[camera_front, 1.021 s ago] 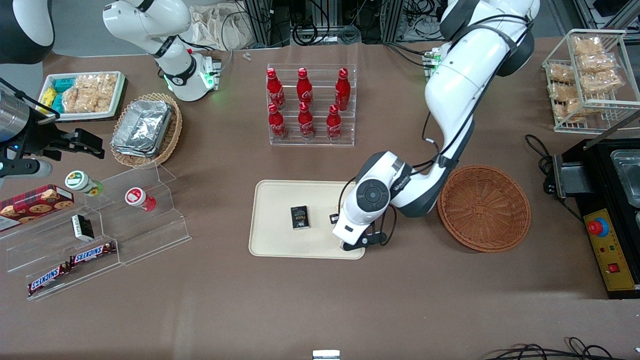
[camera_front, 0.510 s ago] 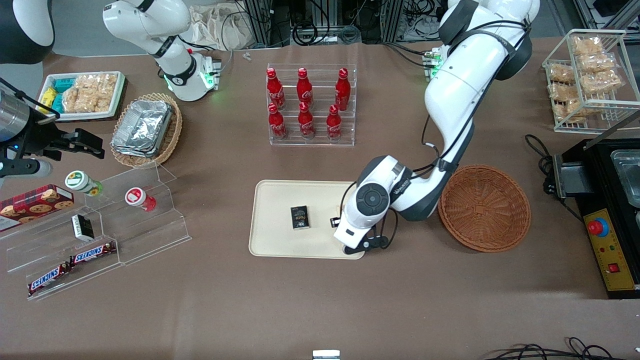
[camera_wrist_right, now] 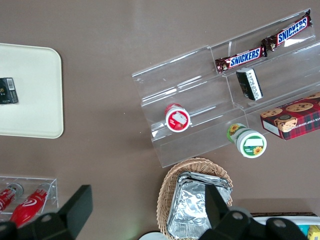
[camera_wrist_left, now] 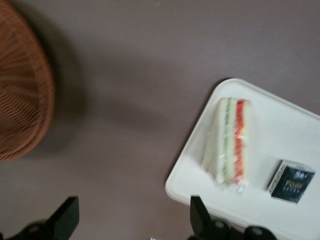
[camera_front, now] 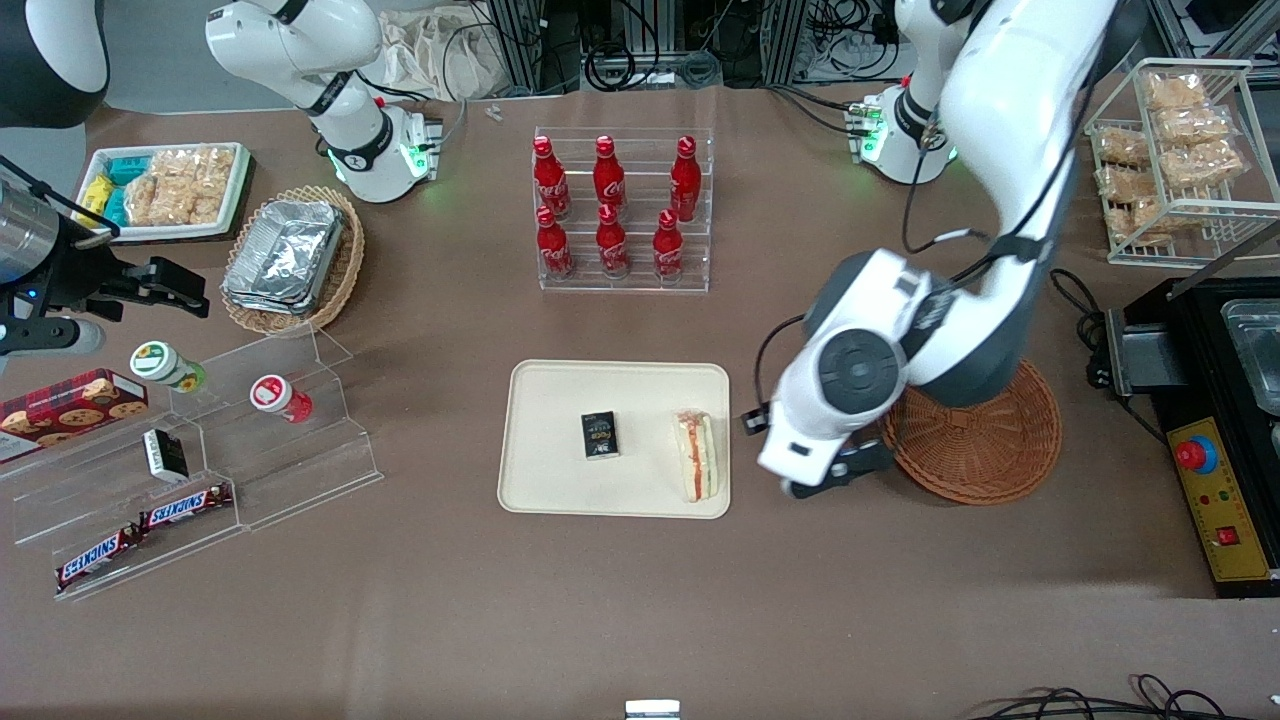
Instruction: Place sandwich from basket to tray
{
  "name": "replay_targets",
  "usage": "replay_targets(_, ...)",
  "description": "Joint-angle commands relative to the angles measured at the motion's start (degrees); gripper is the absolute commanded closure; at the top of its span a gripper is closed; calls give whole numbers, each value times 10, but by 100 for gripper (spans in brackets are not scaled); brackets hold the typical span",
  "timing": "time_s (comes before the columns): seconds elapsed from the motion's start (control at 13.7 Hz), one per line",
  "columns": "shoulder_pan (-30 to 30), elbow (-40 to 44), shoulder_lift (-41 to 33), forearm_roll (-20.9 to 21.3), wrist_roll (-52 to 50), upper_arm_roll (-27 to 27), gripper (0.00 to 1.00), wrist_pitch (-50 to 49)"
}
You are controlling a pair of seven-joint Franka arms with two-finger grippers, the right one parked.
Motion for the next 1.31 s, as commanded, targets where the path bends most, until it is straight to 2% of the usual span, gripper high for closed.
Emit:
replay_targets(0.0,79,-134,-125,-39,65,-3,0,-6)
replay_targets(0.22,142,-203,-206,-43,151,-3,0,-9)
replay_targets(0.44,182,-182,-221,-39,207,1,0,-106)
replay_targets(0.58,227,-184,-250,-43,340,0,0,-109)
replay_targets(0.88,241,-185,-256,-33,373,0,0,-75)
replay_targets(1.24,190,-186,-264,-41,390,41,0,-76)
